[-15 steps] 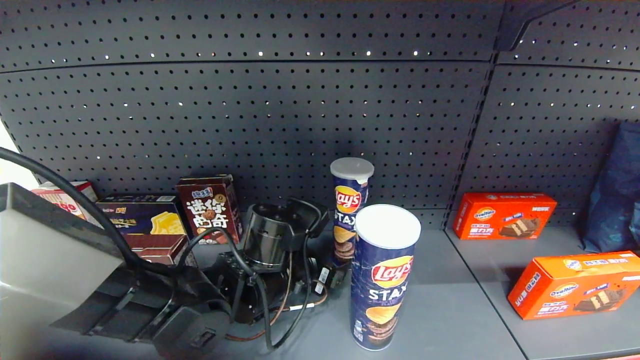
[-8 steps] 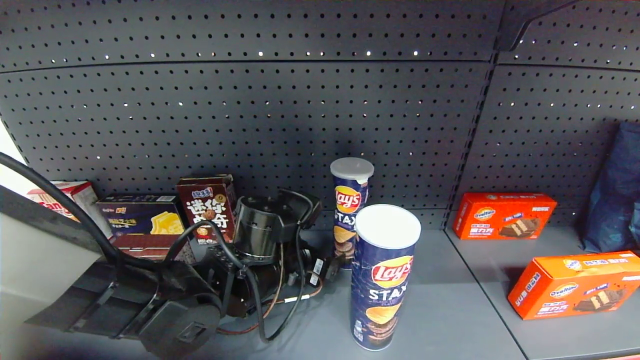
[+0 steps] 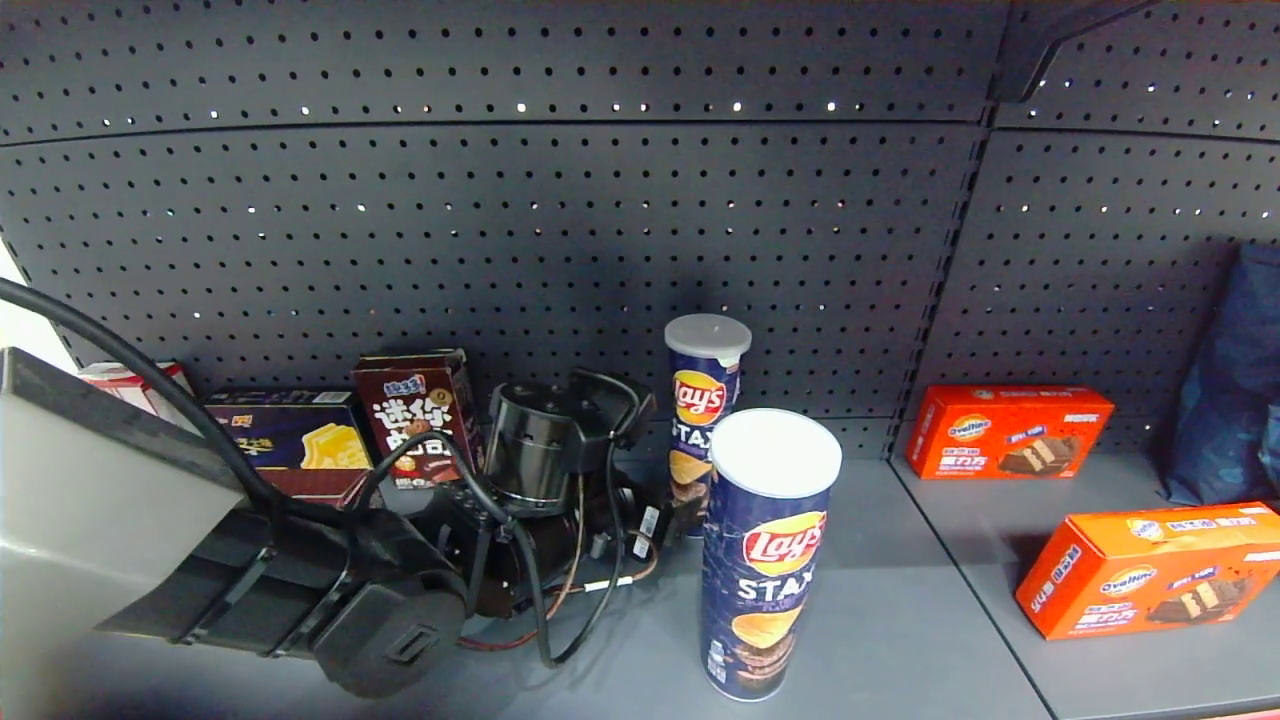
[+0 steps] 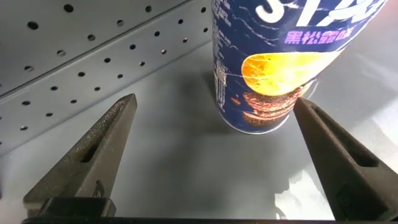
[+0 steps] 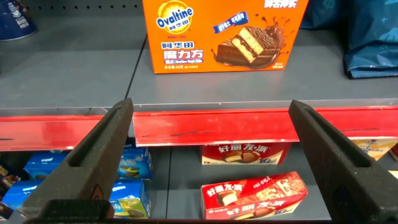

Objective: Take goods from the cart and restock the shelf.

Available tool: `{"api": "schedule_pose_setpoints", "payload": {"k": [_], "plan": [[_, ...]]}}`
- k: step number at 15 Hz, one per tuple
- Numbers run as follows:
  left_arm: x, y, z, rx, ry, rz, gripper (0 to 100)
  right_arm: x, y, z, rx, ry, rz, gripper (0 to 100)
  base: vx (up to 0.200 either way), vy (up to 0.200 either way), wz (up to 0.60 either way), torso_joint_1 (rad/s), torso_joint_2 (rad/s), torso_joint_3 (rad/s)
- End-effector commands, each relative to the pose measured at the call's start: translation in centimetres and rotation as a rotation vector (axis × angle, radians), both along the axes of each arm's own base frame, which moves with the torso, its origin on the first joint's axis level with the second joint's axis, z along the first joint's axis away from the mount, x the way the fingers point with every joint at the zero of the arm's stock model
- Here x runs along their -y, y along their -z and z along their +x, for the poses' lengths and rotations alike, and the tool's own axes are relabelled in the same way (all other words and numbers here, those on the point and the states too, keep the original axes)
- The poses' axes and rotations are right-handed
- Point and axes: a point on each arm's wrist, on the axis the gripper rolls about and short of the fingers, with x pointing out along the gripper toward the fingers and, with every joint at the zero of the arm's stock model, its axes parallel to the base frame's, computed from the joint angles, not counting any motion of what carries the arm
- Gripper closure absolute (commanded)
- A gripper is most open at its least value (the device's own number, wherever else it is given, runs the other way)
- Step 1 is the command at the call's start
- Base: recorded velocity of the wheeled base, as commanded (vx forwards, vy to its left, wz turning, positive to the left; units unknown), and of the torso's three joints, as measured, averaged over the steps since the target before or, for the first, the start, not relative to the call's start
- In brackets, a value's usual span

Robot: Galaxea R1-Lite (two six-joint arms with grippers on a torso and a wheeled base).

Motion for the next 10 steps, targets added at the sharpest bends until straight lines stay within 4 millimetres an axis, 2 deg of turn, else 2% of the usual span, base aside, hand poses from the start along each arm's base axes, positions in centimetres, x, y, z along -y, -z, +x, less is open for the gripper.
{"api": "schedule_pose_setpoints", "payload": {"k": [1, 10], "plan": [[0.33, 0.28, 0.35, -0.002, 0.001, 0.0, 0, 0.0, 0.0, 0.01, -0.002, 0.0, 0.0, 0, 0.0, 0.0, 0.0, 0.0, 0.0, 0.0], [1.0, 0.84, 1.3, -0.003, -0.001, 0.001, 0, 0.0, 0.0, 0.01, -0.002, 0.0, 0.0, 0, 0.0, 0.0, 0.0, 0.0, 0.0, 0.0]]}}
